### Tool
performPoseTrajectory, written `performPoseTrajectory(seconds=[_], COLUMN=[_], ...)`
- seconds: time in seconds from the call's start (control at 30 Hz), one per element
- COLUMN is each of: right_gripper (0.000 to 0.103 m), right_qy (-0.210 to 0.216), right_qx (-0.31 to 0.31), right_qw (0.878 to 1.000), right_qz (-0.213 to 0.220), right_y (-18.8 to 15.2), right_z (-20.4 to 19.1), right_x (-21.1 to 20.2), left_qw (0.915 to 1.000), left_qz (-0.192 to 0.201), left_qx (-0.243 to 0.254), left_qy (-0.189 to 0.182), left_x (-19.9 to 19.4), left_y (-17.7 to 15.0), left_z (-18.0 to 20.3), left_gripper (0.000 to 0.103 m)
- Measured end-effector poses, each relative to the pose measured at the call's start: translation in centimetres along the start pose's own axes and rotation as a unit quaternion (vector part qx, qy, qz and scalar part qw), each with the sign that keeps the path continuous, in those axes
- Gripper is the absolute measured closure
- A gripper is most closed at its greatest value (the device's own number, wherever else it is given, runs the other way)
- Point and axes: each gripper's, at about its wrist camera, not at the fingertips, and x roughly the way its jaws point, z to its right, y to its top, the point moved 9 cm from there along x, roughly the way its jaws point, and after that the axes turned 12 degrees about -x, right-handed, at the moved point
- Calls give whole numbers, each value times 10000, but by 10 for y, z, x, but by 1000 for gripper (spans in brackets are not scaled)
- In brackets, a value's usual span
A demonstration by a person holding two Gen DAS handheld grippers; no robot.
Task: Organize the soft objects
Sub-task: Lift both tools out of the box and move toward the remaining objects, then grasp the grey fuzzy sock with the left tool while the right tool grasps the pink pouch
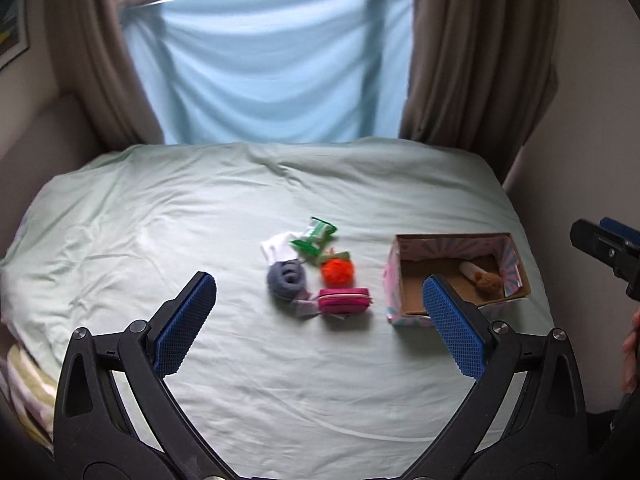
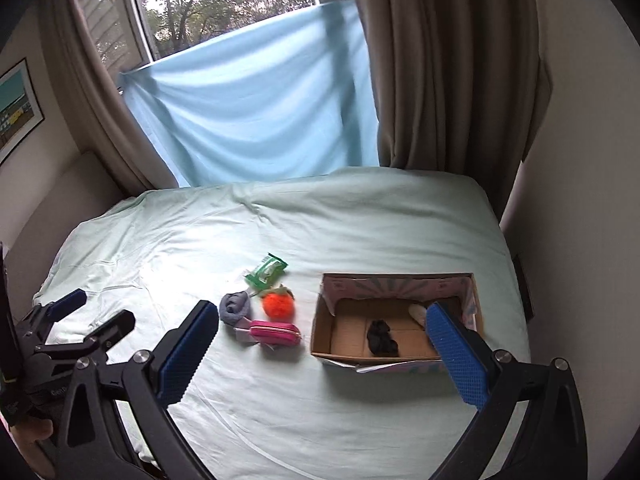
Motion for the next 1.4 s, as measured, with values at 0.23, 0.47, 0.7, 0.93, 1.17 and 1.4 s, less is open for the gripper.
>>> performPoseTrajectory(seconds=[0.23, 0.47, 0.7, 0.93, 1.17, 1.4], right_gripper=[0, 0, 0, 0, 0, 0], right_qy=[121, -32, -152, -58, 92, 452], right_qx=[16, 4, -110, -210, -614, -1241], right_qw=[9999, 10000, 9995, 9995, 9970, 9871], right_qz=[83, -80, -237, -234, -458, -902], right_y=[-10, -17, -17, -9, -12, -27], right_z=[-53, -92, -118, -142, -152, -150], right_x=[-6, 11, 41, 90, 153, 223], left_qw=[9993, 9984, 9966, 9922, 9851, 9792], left_qz=[-86, -354, -631, -1077, -1516, -1885], left_qx=[-369, -333, -132, 64, 81, 33], left_qy=[-70, -301, -505, -622, -810, -752], left_x=[-5, 15, 51, 111, 180, 249], left_y=[-2, 5, 15, 16, 10, 2], left_z=[-79, -128, -162, -183, -177, -156], left_gripper=[0, 0, 0, 0, 0, 0])
